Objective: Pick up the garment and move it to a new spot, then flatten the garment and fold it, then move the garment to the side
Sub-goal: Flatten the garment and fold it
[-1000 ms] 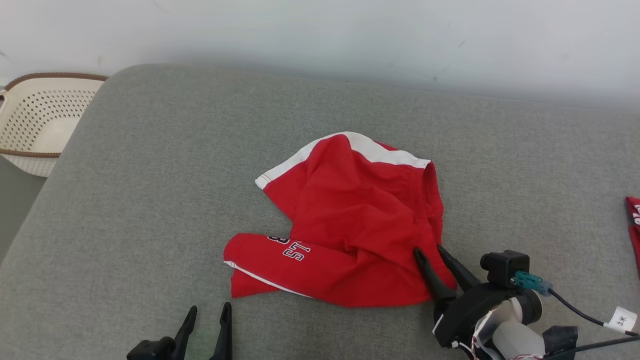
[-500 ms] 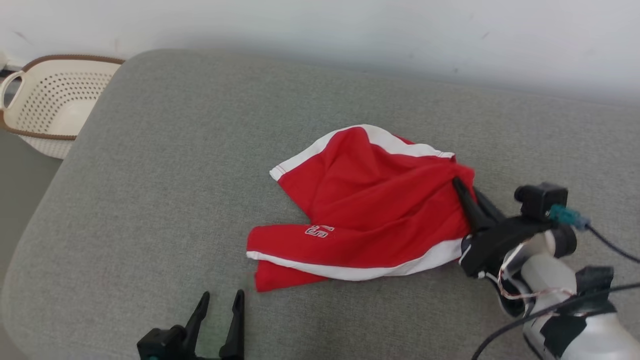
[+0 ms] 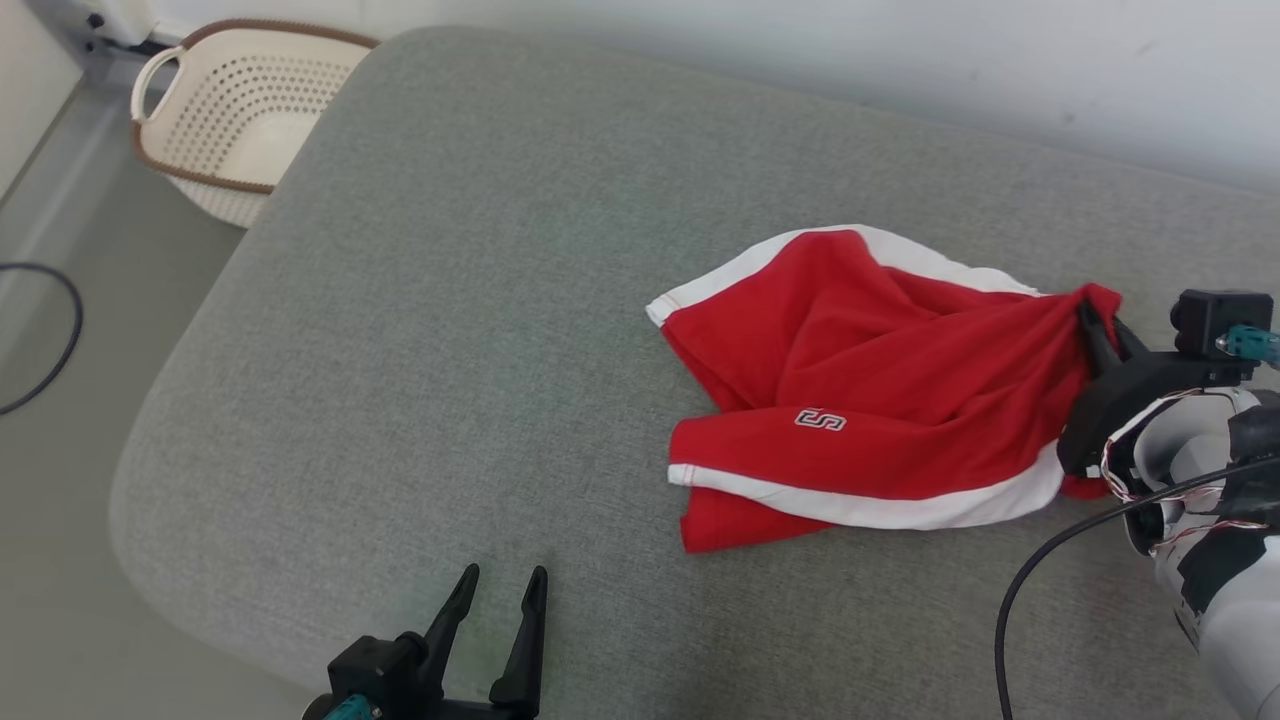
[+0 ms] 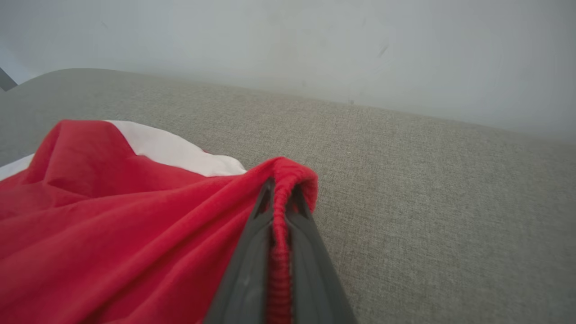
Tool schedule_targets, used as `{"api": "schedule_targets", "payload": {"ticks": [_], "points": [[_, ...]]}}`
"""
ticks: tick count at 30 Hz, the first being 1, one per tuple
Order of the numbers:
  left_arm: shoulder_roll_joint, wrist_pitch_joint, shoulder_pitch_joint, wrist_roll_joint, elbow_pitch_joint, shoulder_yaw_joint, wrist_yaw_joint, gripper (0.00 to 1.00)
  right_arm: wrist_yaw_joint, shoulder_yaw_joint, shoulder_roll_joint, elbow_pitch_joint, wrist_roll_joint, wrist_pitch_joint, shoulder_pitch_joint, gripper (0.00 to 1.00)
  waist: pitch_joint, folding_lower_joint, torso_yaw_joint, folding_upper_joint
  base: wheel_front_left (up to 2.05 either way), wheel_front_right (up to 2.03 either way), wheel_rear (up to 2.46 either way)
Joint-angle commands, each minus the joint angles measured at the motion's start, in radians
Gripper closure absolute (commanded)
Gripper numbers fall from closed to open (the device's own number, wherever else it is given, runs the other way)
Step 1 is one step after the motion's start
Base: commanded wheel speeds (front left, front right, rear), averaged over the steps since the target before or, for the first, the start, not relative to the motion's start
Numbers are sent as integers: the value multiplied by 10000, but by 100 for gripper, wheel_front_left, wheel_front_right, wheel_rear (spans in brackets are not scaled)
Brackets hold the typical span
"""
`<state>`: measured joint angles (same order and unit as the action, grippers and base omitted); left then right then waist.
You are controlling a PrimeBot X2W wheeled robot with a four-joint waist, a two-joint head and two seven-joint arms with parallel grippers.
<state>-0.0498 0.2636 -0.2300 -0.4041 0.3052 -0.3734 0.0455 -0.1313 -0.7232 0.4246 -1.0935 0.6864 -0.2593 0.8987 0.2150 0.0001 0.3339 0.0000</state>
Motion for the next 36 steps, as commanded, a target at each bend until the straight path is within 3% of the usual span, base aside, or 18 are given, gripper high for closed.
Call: {"api": "schedule_targets", "payload": {"ticks": [1, 2, 5, 8, 16, 22, 30, 36], "points": [[-13, 12, -95, -120, -36, -35, 16, 0, 12, 96, -62, -385, -90, -42, 160, 26, 318, -1, 380, 0, 0, 0, 0], [-10, 12, -101, -122, -50, -44, 41, 0, 12, 164, -121, -688, -162, -46, 260, 0, 308, -1, 373, 0, 0, 0, 0], [-15, 12, -135, -53, -73, 4, 11, 0, 12, 596, -214, -1112, -364, -61, 525, 0, 188, -1, 185, 0, 0, 0, 0], [-16, 12, -141, 86, -81, 166, -58, 0, 12, 1249, -211, -759, -771, -64, 343, 0, -56, -1, -197, 0, 0, 0, 0], [-23, 12, 116, 392, 3, 712, -182, 0, 12, 3414, -558, 1708, -2374, -63, -1790, 0, -974, -1, -1695, 0, 0, 0, 0], [-13, 12, 317, 457, 69, 1129, -249, 0, 12, 4788, -1191, 3306, -3374, -63, -3665, 0, -1367, -1, -2668, 0, 0, 0, 0], [-18, 12, 168, 135, 371, 1406, -395, 0, 10, 5274, -1821, 4963, -4021, -64, -5250, 0, -1440, -1, -3540, 0, 0, 0, 0], [-16, 12, -229, -181, 795, 1554, -531, 0, 10, 5286, -1998, 5489, -4174, -62, -5691, 0, -1305, -1, -3916, 0, 0, 0, 0]]}}
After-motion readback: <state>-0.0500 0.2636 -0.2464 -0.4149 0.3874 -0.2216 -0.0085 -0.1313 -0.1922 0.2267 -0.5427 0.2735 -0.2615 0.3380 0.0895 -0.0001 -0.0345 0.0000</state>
